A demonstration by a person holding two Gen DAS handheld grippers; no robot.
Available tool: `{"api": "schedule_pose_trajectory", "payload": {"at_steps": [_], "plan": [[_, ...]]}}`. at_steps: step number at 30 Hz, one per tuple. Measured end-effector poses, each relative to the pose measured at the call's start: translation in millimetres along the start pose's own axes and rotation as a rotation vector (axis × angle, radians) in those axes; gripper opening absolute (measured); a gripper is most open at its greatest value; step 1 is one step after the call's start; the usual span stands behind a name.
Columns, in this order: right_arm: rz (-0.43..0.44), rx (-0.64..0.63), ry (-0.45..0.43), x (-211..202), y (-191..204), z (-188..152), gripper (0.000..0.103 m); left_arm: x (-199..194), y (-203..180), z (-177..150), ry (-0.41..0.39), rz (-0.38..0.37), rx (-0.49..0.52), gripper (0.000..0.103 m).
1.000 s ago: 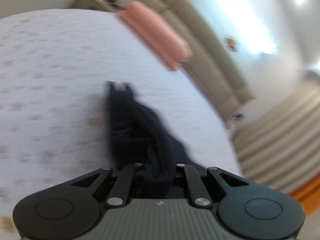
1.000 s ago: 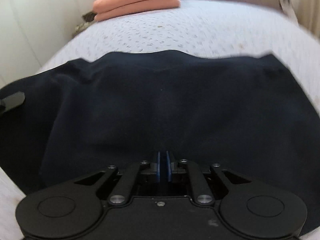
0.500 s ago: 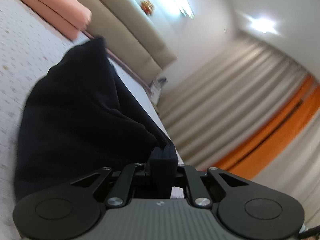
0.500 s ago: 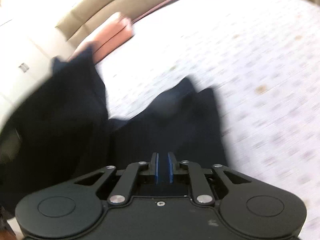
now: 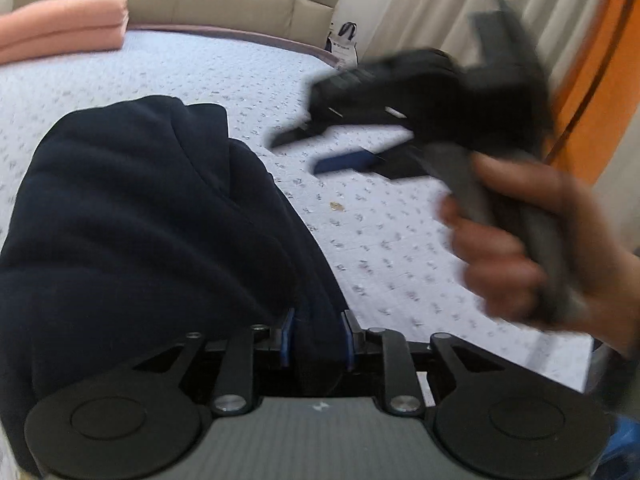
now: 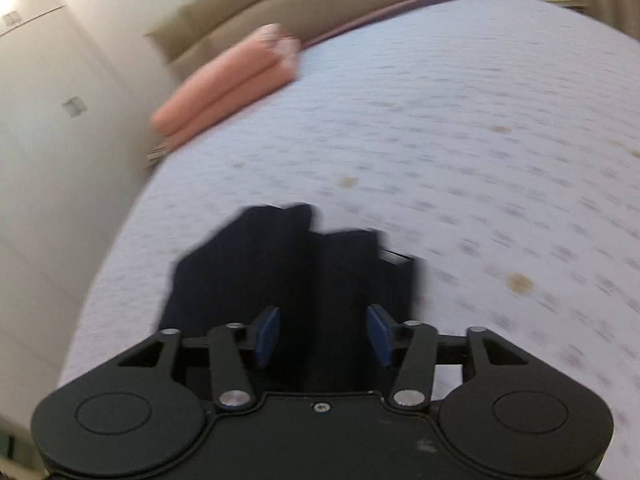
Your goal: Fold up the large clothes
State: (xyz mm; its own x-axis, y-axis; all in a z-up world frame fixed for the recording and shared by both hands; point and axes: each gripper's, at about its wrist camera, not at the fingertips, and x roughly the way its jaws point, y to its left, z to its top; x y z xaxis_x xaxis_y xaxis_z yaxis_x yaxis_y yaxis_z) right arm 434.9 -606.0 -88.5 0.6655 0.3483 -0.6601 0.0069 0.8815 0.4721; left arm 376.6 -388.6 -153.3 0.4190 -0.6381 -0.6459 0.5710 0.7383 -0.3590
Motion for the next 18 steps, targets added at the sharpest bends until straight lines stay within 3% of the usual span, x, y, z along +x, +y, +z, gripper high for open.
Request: {"api": "schedule_pose_trajectory", "payload": {"at_steps": [4, 6, 11, 13, 14, 15, 18], "plan": [[0.063, -0.007, 0.037, 31, 3, 27, 0.071, -22, 2, 5, -0.015, 0.025, -0.022, 0.022], [0.090, 0.019, 0.057, 49, 0, 36, 0.079, -38, 4, 6, -0.044, 0.039, -0.042, 0.022], [0.157, 0.140, 0.143, 84, -7, 44, 0.078, -72, 20, 11, -0.132, 0.121, -0.126, 0.023], [0.182, 0.107, 0.142, 86, 3, 42, 0.048, -81, 33, 15, -0.169, 0.156, -0.174, 0.023], [0.172, 0.080, 0.135, 85, 10, 41, 0.025, -84, 41, 17, -0.176, 0.174, -0.194, 0.023], [0.171, 0.068, 0.128, 80, 15, 39, 0.011, -84, 47, 20, -0.184, 0.195, -0.203, 0.023], [0.098, 0.021, 0.050, 51, 28, 40, 0.009, -77, 63, 26, -0.199, 0.240, -0.223, 0.023]]}}
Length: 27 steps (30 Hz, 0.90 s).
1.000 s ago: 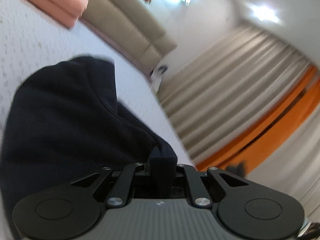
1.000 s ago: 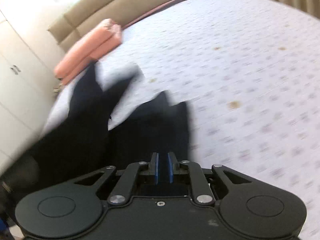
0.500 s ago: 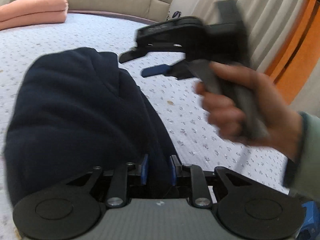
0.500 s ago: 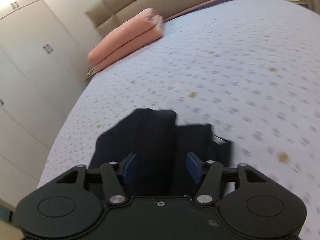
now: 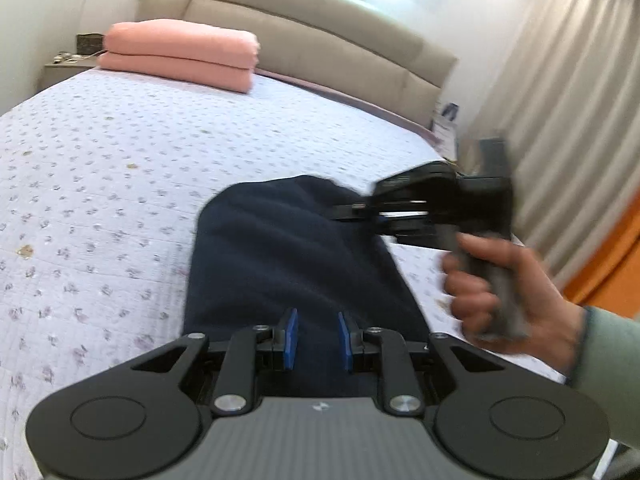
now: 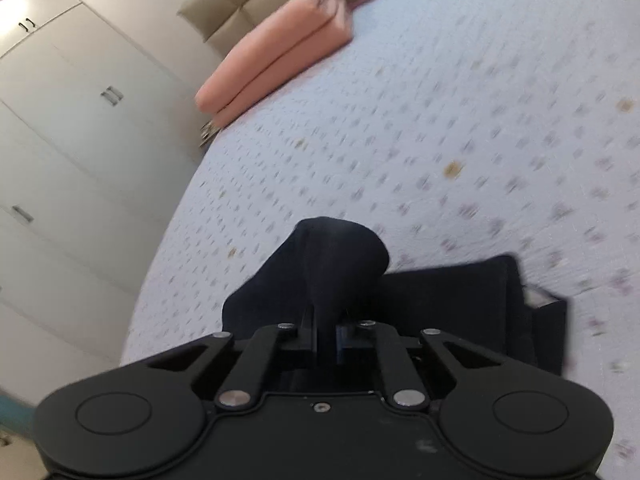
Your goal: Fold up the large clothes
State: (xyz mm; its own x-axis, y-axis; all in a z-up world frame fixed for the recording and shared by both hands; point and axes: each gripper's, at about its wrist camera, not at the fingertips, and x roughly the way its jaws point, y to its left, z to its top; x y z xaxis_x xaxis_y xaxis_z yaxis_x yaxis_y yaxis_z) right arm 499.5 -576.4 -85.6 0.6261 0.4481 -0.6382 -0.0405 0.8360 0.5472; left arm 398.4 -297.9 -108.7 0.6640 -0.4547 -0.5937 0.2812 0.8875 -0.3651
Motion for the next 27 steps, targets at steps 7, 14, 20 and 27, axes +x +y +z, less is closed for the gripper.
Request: {"api": "schedule_pose_trajectory", "payload": {"at_steps": [7, 14, 20, 27], "plan": [[-0.171, -0.120, -0.160, -82, 12, 14, 0.008, 34, -3, -2, 0.136, -0.255, -0.111, 0.022], [-0.325, -0.047, 0.076, 1, -58, -15, 0.033, 77, -31, -28, 0.239, -0.203, 0.019, 0.007], [-0.298, 0.023, -0.030, -64, -56, -26, 0.060, 72, -18, -21, 0.254, -0.242, 0.054, 0.005], [-0.303, -0.282, 0.119, -73, 24, -101, 0.029, 63, -12, -18, 0.212, -0.242, 0.057, 0.003]]}}
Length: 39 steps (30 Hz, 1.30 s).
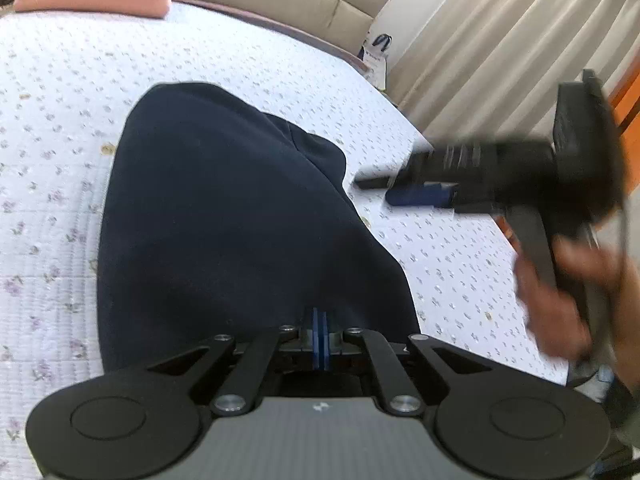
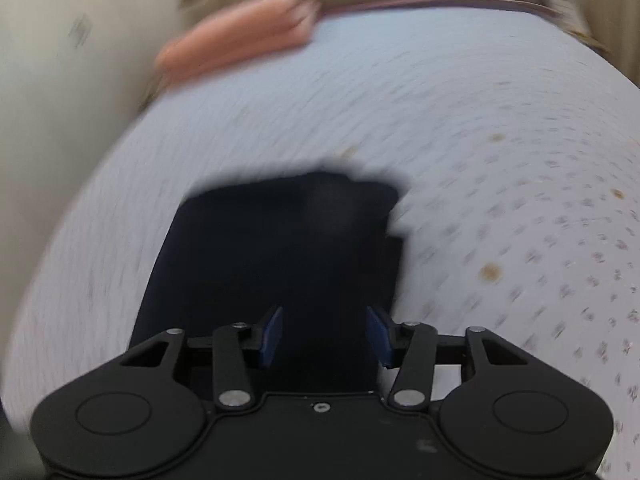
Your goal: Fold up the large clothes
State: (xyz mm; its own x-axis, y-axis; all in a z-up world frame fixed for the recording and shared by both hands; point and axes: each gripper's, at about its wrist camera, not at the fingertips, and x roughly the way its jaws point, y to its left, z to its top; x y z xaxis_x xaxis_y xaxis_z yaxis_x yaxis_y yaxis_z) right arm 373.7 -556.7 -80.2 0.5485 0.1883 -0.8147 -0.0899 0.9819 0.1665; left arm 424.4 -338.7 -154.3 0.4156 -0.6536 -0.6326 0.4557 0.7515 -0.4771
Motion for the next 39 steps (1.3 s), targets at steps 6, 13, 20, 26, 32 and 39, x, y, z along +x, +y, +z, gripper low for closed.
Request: {"api": "schedule_pose_trajectory", "payload": {"at_steps": [6, 13, 20, 26, 32, 39], "plan": [[-0.134, -0.040, 0.165, 17, -20, -91, 0.000, -19, 11, -7, -0.004, -0.016, -0.083, 0.003], [-0.162, 0.004, 0.073, -11, -46, -43, 0.003, -27, 23, -1, -0.003, -0.064, -0.087, 0.004], [0.085, -0.080, -0.190, 33, -8, 52, 0.009, -11, 19, -8, 0.025, -0.049, -0.099, 0.004], [0.000, -0.227, -0.158, 108, -10, 60, 0.007, -11, 21, -14, 0.006, -0.057, -0.114, 0.003], [-0.156, -0.198, -0.091, 92, -49, 63, 0.000, -14, 23, -17, 0.024, -0.103, -0.108, 0.003], [0.092, -0.280, -0.211, 94, 43, 119, 0.015, -14, 30, -19, 0.017, -0.118, -0.140, 0.004]]}}
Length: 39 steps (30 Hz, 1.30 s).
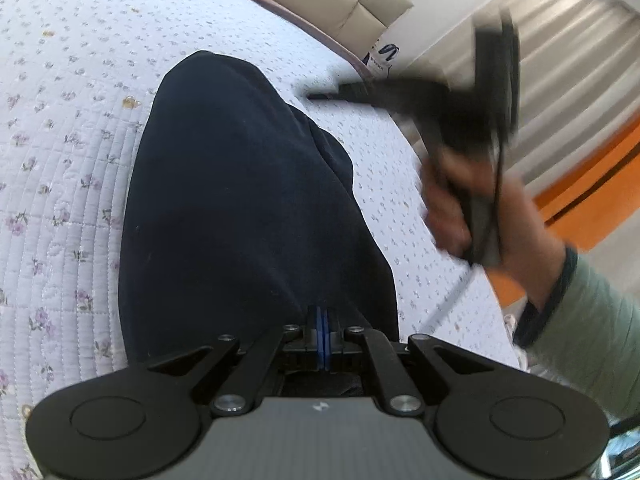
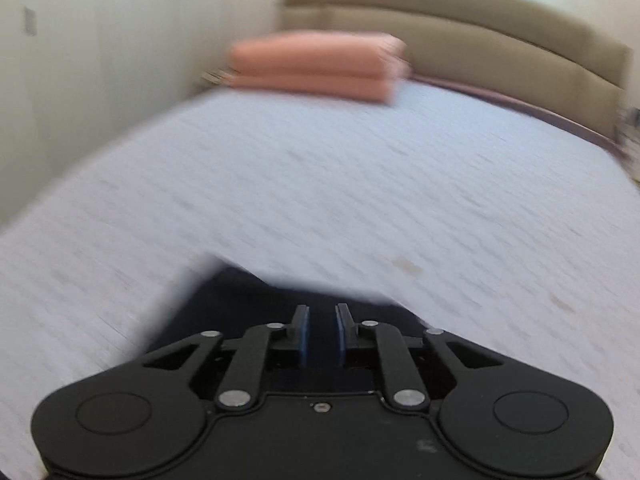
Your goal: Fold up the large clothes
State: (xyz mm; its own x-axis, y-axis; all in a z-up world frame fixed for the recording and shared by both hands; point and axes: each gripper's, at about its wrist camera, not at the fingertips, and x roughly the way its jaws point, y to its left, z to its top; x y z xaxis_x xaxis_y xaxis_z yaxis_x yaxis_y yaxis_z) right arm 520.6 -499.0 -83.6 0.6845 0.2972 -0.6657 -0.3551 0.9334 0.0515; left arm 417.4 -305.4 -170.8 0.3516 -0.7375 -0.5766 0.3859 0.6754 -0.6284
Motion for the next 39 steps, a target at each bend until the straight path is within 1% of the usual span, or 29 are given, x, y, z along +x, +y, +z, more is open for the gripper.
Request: {"api": "schedule_pose_trajectory", "payload": {"at_steps": [1, 2, 3, 5, 6, 8, 10, 12, 13, 14, 15, 16, 17, 19, 20, 22, 23, 24, 25, 27, 28, 32, 33, 35, 38, 39], "plan": [[0.041, 0.000, 0.007, 16, 8, 4, 0.015, 1, -2, 0, 0.001, 0.009, 0.015, 0.004], [0.043, -0.009, 0.026, 32, 12, 3, 0.014, 0, -4, 0, 0.000, 0.014, 0.024, 0.004], [0.007, -0.026, 0.045, 48, 13, 1, 0.014, 0, -4, 0, -0.002, 0.015, 0.023, 0.004], [-0.131, -0.060, 0.116, 76, 4, -8, 0.014, -2, -2, 0, -0.017, 0.020, 0.006, 0.004], [-0.161, -0.025, 0.141, 82, -11, -13, 0.014, -2, 0, 1, -0.015, 0.010, -0.006, 0.004], [-0.203, 0.111, 0.171, 79, -48, -17, 0.014, -4, 2, -1, -0.017, -0.002, -0.019, 0.004], [-0.265, 0.166, 0.168, 58, -70, -19, 0.015, -6, 1, -3, -0.020, -0.004, -0.012, 0.004], [-0.228, 0.215, 0.143, 24, -80, -24, 0.015, -10, 0, -4, -0.028, -0.001, -0.011, 0.004], [-0.190, 0.240, 0.132, 4, -76, -29, 0.019, -12, 1, -4, -0.026, -0.005, -0.018, 0.004], [-0.136, 0.261, 0.119, -17, -75, -36, 0.025, -14, 1, -4, -0.023, -0.005, -0.022, 0.004], [-0.091, 0.268, 0.112, -36, -69, -43, 0.026, -15, 2, -4, -0.021, -0.004, -0.020, 0.004], [-0.051, 0.268, 0.114, -47, -62, -51, 0.028, -16, 2, -4, -0.018, -0.003, -0.016, 0.004], [-0.004, 0.267, 0.130, -61, -45, -65, 0.029, -16, 2, -3, -0.011, -0.002, -0.012, 0.004], [0.053, 0.271, 0.181, -76, -24, -90, 0.029, -16, 2, -2, -0.002, 0.001, -0.003, 0.004], [0.045, 0.256, 0.233, -80, -13, -109, 0.028, -16, 2, -1, 0.002, 0.002, 0.001, 0.004], [-0.044, 0.219, 0.335, -78, -2, -147, 0.024, -15, 1, 2, 0.013, 0.003, 0.011, 0.004], [-0.074, 0.232, 0.377, -80, -5, -167, 0.022, -15, 2, 3, 0.016, 0.004, 0.015, 0.004], [-0.082, 0.259, 0.389, -87, -9, -181, 0.014, -14, 3, 4, 0.023, 0.004, 0.018, 0.004], [-0.096, 0.298, 0.387, -99, -15, -190, 0.013, -12, 3, 3, 0.032, -0.001, 0.019, 0.004], [-0.126, 0.377, 0.389, -117, -28, -195, 0.048, -11, 4, 2, 0.036, -0.006, 0.023, 0.004], [-0.133, 0.408, 0.384, -124, -32, -194, 0.048, -12, 4, 2, 0.033, -0.005, 0.022, 0.004], [-0.080, 0.488, 0.311, -139, -36, -186, 0.047, -14, 8, 6, 0.029, -0.014, -0.009, 0.004], [-0.068, 0.501, 0.310, -142, -37, -187, 0.049, -14, 8, 7, 0.033, -0.014, -0.011, 0.004], [-0.054, 0.510, 0.327, -134, -34, -190, 0.050, -14, 6, 9, 0.043, -0.006, 0.002, 0.004], [0.012, 0.553, 0.331, -125, -32, -201, 0.050, -13, 2, 11, 0.056, 0.005, 0.026, 0.004], [0.036, 0.558, 0.334, -120, -29, -203, 0.040, -13, 1, 12, 0.057, 0.005, 0.030, 0.004]]}}
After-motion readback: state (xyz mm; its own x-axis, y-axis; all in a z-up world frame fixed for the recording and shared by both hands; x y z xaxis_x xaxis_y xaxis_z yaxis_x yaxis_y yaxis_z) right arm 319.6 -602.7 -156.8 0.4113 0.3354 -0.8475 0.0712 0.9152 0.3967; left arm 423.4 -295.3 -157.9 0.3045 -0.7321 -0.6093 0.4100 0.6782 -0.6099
